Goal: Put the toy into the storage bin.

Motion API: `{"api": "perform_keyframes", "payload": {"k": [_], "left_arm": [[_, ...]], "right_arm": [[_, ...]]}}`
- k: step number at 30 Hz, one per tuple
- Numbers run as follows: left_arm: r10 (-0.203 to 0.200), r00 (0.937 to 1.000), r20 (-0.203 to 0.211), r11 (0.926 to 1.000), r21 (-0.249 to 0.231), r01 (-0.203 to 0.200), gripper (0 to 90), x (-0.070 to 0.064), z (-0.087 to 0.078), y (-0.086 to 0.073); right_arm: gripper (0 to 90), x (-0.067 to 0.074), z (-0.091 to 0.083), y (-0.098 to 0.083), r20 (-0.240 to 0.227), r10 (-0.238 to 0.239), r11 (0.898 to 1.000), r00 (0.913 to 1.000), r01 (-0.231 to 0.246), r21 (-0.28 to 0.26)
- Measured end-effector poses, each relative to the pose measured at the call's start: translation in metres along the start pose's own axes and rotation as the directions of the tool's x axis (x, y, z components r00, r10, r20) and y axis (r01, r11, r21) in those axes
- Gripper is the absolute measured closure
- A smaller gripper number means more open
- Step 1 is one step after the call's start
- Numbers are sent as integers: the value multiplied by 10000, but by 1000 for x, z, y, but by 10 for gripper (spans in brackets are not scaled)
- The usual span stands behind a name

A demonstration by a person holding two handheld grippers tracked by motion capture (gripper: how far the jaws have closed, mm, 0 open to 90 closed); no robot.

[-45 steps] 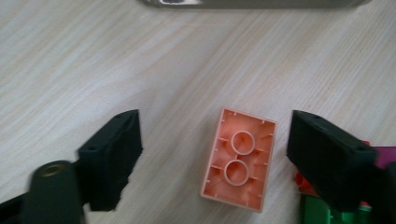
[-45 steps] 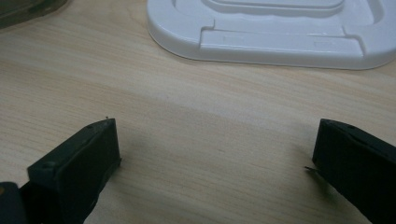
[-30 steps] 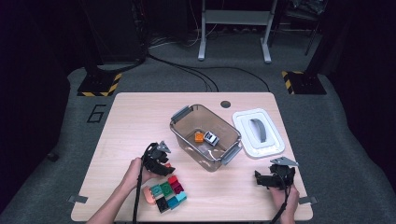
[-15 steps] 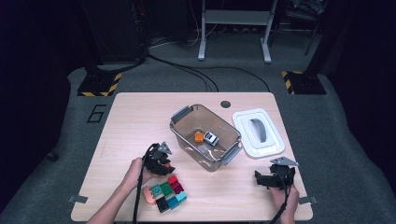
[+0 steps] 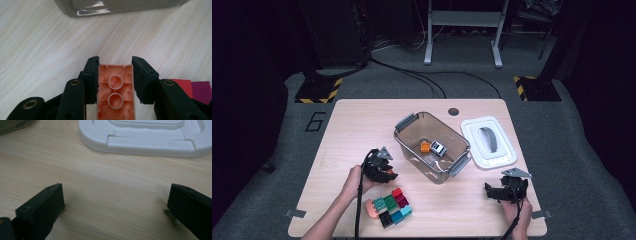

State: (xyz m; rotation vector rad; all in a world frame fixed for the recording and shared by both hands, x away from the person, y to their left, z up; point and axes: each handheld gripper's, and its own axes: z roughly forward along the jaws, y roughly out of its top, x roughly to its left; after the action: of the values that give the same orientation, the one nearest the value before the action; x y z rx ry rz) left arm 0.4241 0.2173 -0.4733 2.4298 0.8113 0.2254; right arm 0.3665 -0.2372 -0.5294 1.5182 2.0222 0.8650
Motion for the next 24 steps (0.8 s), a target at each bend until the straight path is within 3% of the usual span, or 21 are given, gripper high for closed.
{"api": "perform_keyframes", "payload": {"k": [12, 24], "left_arm": [[-249, 9991, -347, 9978, -621, 227, 590, 12, -26, 13], [-405, 9980, -495, 9900, -1374, 334, 590, 24, -52, 30]], "right_arm": [[1, 0, 0, 0, 0, 11, 10000, 10000, -11, -6], [0, 1, 0, 0, 75, -29, 10000, 10000, 29, 41]]}}
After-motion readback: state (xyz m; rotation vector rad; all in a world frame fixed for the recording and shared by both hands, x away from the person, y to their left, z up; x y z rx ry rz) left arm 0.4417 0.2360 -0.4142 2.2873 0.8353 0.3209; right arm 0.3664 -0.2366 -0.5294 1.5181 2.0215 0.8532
